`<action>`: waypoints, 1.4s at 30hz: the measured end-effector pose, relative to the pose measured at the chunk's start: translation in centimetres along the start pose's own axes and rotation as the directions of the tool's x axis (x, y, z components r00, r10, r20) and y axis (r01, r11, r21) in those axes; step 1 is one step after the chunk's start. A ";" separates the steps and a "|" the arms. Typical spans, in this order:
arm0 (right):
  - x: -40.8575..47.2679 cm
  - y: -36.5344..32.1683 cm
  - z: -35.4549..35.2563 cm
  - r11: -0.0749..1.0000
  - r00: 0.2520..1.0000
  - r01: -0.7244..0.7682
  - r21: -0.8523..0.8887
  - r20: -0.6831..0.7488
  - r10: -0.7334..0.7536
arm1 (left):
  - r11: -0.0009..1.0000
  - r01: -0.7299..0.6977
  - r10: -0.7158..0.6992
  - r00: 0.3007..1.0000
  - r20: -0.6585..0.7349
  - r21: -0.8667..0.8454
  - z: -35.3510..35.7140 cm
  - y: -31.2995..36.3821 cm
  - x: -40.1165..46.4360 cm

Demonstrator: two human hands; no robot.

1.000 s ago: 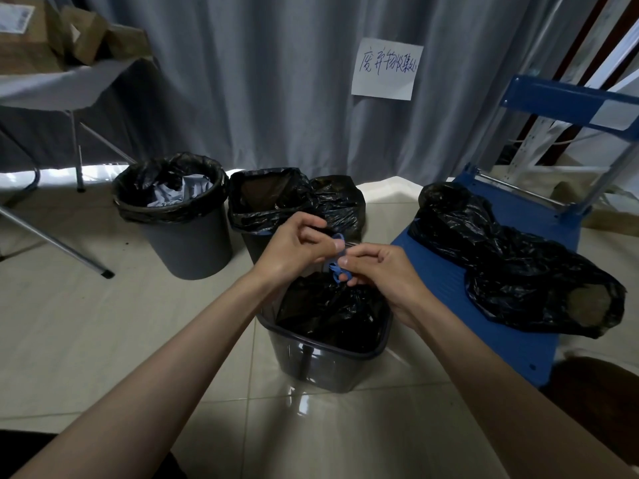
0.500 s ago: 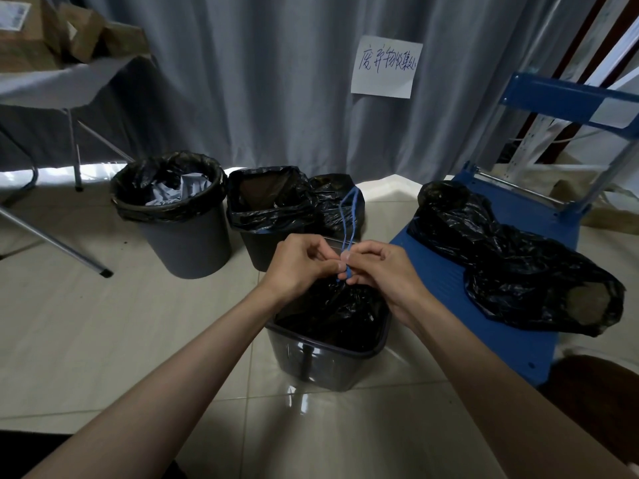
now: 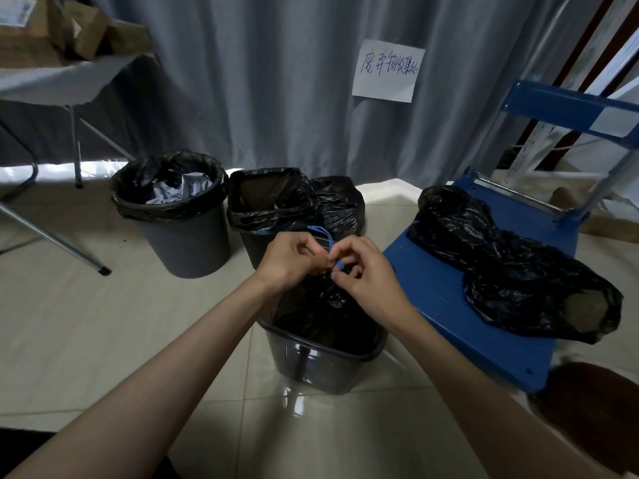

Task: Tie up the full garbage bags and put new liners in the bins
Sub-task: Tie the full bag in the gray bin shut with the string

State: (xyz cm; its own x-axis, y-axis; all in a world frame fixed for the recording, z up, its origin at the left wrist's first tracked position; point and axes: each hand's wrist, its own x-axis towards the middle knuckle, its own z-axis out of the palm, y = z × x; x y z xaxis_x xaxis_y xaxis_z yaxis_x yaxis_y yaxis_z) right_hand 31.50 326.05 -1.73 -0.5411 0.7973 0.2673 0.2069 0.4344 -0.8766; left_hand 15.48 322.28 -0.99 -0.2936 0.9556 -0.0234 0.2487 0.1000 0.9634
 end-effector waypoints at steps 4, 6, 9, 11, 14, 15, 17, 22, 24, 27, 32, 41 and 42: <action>-0.2 0.1 0.6 1.000 0.999 -0.003 0.023 -0.034 0.003 | 0.999 -0.028 0.029 0.999 -0.024 0.027 -0.3 -0.2 0.1; -0.3 0.2 0.9 0.995 0.998 -0.040 0.094 -0.051 0.045 | 0.998 -0.041 0.044 0.998 -0.043 0.056 -0.4 -0.3 0.1; -0.2 0.1 0.5 0.991 0.989 -0.079 0.105 -0.113 0.091 | 0.995 -0.033 0.036 0.999 -0.035 0.092 -0.2 -0.2 -0.2; -0.1 0.2 0.0 0.992 0.991 -0.067 0.110 -0.112 0.079 | 0.997 -0.011 0.011 1.000 -0.001 0.072 -0.1 -0.2 -0.3; -0.1 0.3 -0.5 1.000 0.999 -0.012 -0.007 -0.033 0.012 | 0.999 0.014 -0.016 0.999 0.040 0.044 -0.2 0.0 -0.4; -0.1 0.4 -0.5 0.997 1.000 0.016 -0.071 -0.011 -0.017 | 0.999 0.018 -0.020 0.999 0.051 0.039 -0.2 0.0 -0.4; 0.0 0.5 -0.5 0.984 0.998 0.058 -0.170 0.003 -0.059 | 0.999 0.021 -0.024 0.997 0.077 0.035 -0.2 0.1 -0.4; 0.0 0.3 -0.6 0.970 0.999 0.030 -0.243 -0.021 -0.036 | 0.999 0.032 -0.035 0.992 0.121 0.024 -0.3 0.4 -0.6; 0.0 0.2 -0.6 0.969 0.999 0.007 -0.248 -0.038 -0.017 | 0.999 0.028 -0.031 0.993 0.118 0.031 -0.4 0.4 -0.6; 0.0 0.1 -0.6 0.972 0.996 -0.046 -0.230 -0.083 0.028 | 0.995 -0.019 0.011 0.997 0.080 0.101 -0.5 0.6 -0.7; 0.3 0.1 -0.6 0.976 0.984 -0.142 -0.163 -0.129 0.122 | 0.972 -0.126 0.129 0.992 -0.001 0.200 0.2 1.1 -1.0; 0.4 -0.3 -0.6 0.956 0.940 -0.289 -0.046 -0.201 0.274 | 0.733 -0.317 0.400 0.916 -0.004 0.602 1.3 1.3 -2.1; 0.4 -0.4 -0.6 0.956 0.938 -0.291 -0.043 -0.209 0.276 | 0.721 -0.311 0.398 0.917 -0.002 0.619 1.3 1.3 -2.1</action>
State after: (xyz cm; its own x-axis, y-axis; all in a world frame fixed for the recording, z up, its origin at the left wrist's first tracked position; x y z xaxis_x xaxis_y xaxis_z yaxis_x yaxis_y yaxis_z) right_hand 31.71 326.42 -1.08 -0.2801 0.9555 0.0922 0.3902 0.2011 -0.8985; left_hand 17.64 320.82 -0.10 -0.1726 0.9157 0.3628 0.8421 -0.0539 0.5366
